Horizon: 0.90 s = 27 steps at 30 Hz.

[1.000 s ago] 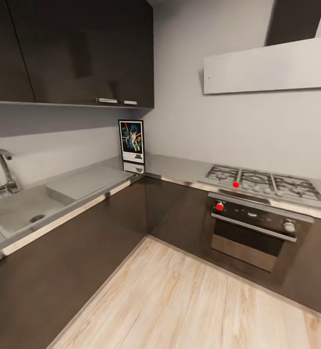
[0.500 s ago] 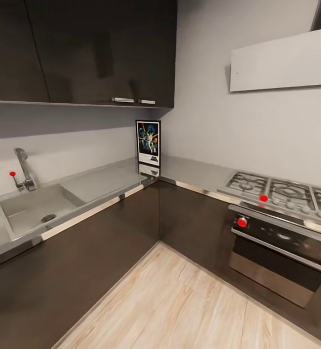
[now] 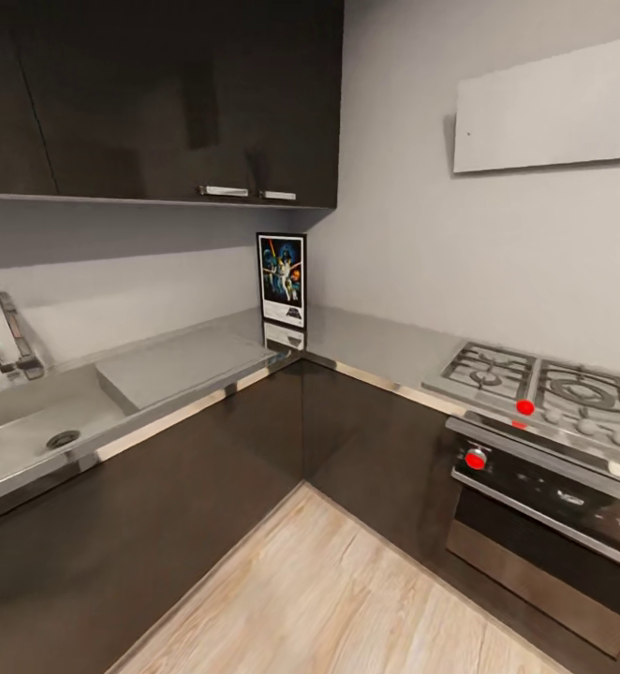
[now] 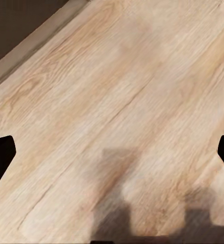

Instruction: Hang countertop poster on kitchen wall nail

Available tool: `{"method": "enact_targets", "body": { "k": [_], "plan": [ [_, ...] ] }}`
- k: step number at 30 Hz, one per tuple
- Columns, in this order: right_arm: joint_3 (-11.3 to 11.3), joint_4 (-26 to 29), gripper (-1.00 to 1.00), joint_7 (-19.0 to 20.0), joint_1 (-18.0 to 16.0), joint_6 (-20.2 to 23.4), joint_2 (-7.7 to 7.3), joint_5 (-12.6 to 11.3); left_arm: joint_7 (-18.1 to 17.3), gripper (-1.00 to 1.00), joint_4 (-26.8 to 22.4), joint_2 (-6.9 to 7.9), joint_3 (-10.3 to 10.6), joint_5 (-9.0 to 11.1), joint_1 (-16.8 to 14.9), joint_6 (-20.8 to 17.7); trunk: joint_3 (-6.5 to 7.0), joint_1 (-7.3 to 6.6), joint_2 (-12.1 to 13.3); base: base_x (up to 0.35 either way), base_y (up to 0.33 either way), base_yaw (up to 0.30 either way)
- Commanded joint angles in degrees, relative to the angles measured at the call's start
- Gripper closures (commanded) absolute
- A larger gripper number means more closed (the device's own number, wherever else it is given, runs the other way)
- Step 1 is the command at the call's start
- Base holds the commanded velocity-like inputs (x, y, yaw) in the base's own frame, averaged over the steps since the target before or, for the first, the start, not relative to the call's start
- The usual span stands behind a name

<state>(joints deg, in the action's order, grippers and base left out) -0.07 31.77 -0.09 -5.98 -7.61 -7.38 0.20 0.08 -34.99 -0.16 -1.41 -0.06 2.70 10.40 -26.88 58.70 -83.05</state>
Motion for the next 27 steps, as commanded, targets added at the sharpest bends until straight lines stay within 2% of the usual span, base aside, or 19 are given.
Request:
{"method": "enact_targets", "body": {
  "k": [1, 3, 4, 5, 7, 8, 9, 11, 12, 14, 15, 16, 18, 19, 20, 22, 24, 25, 27],
  "plan": [
    [0.3, 4.3, -1.00, 0.0, -0.2, 0.0, 0.80, 0.1, 0.0, -1.00, -0.1, -0.02, -0.1, 0.0, 0.0, 0.1, -0.05, 0.03, 0.0, 0.280, -0.212, 0.001],
    [0.5, 7.9, -1.00, 0.0, -0.2, 0.1, 1.70, 0.2, 0.0, -1.00, -0.1, -0.02, -0.1, 0.0, 0.0, 0.1, -0.05, 0.03, 0.0, 0.270, -0.202, 0.001],
    [0.9, 13.9, -1.00, 0.0, -0.3, 0.7, 2.84, 0.2, 0.0, -1.00, -0.1, 0.01, -0.2, 0.1, 0.0, 0.1, -0.05, 0.03, 0.0, 0.186, -0.141, 0.000],
    [1.0, 15.9, -1.00, 0.0, -0.3, 1.0, 3.31, 0.2, 0.0, -1.00, -0.1, 0.02, -0.2, 0.1, 0.0, 0.1, -0.05, 0.03, 0.0, 0.149, -0.113, 0.000],
    [1.5, 22.4, -1.00, 0.0, -0.4, 2.6, 5.27, 0.2, 0.0, -1.00, -0.1, 0.04, -0.3, 0.1, 0.0, 0.1, -0.05, 0.03, 0.0, 0.086, -0.065, 0.000],
    [2.3, 26.8, -1.00, -0.2, -0.5, 4.8, 6.83, 0.2, 0.0, -1.00, -0.1, 0.05, -0.6, 0.1, 0.0, 0.1, -0.05, 0.03, 0.0, 0.049, -0.037, 0.000],
    [2.7, 28.9, -1.00, -0.2, -0.6, 6.2, 7.55, 0.3, 0.0, -1.00, -0.1, 0.05, -0.9, 0.2, 0.0, 0.1, -0.05, 0.03, 0.0, 0.039, -0.030, 0.000],
    [3.4, 33.1, -1.00, -0.4, -1.2, 9.6, 8.71, 0.3, -0.1, -1.00, -0.1, 0.06, -2.3, 0.2, 0.0, 0.1, -0.05, 0.03, 0.0, 0.028, -0.021, 0.000],
    [4.0, 36.7, -1.00, -0.8, -2.4, 13.4, 9.50, 0.3, -0.2, -1.00, -0.1, 0.06, -4.7, 0.6, 0.0, 0.1, -0.05, 0.03, 0.0, 0.016, -0.012, 0.000],
    [6.6, 40.7, -1.00, -1.3, -8.3, 20.7, 10.51, 0.1, -0.8, -1.00, -0.1, 0.02, -10.9, 1.8, 0.0, 0.3, -0.05, 0.03, 0.0, 0.008, -0.006, 0.000],
    [7.3, 41.1, -1.00, -1.4, -10.2, 22.2, 10.69, 0.1, -1.1, -1.00, -0.1, 0.02, -12.1, 1.9, 0.0, 0.3, -0.05, 0.03, 0.0, 0.005, -0.004, 0.000],
    [8.6, 41.5, -1.00, -1.5, -13.9, 24.7, 11.17, -0.1, -1.8, -1.00, -0.1, 0.00, -13.9, 2.2, 0.0, 0.3, -0.05, 0.03, 0.0, 0.003, -0.003, 0.000],
    [9.4, 41.5, -1.00, -1.6, -17.4, 26.5, 11.81, -0.1, -2.4, -1.00, -0.1, 0.00, -15.1, 2.4, 0.0, 0.3, -0.05, 0.03, 0.0, 0.002, -0.002, 0.000],
    [10.0, 41.3, -1.00, -1.6, -21.0, 28.2, 12.58, -0.1, -2.9, -1.00, -0.1, -0.01, -15.9, 2.5, 0.0, 0.3, -0.05, 0.03, 0.0, 0.001, -0.001, 0.000],
    [10.2, 41.1, -1.00, -1.7, -22.8, 29.1, 12.91, -0.1, -3.1, -1.00, -0.1, -0.01, -16.2, 2.5, 0.0, 0.4, -0.05, 0.03, 0.0, 0.001, -0.001, 0.000],
    [10.7, 38.3, -1.00, -1.7, -29.7, 33.4, 13.84, -0.2, -3.5, -1.00, -0.2, -0.01, -17.0, 2.6, 0.0, 0.4, -0.05, 0.03, 0.0, 0.000, 0.000, 0.000],
    [10.8, 35.9, -1.00, -1.7, -33.2, 34.9, 14.08, -0.3, -3.6, -1.00, -0.2, 0.00, -17.2, 2.7, 0.0, 0.4, -0.05, 0.03, 0.0, 0.000, 0.000, 0.000],
    [10.9, 33.4, -1.00, -1.6, -36.5, 36.0, 14.23, -0.4, -3.7, -1.00, -0.2, 0.01, -17.4, 2.7, 0.0, 0.4, -0.05, 0.03, 0.0, 0.000, 0.000, 0.000],
    [11.0, 31.5, -1.00, -1.6, -39.3, 36.7, 14.33, -0.5, -3.7, -1.00, -0.2, 0.00, -17.5, 2.7, 0.0, 0.4, -0.05, 0.03, 0.0, 0.000, 0.000, 0.000]
  ]
}}
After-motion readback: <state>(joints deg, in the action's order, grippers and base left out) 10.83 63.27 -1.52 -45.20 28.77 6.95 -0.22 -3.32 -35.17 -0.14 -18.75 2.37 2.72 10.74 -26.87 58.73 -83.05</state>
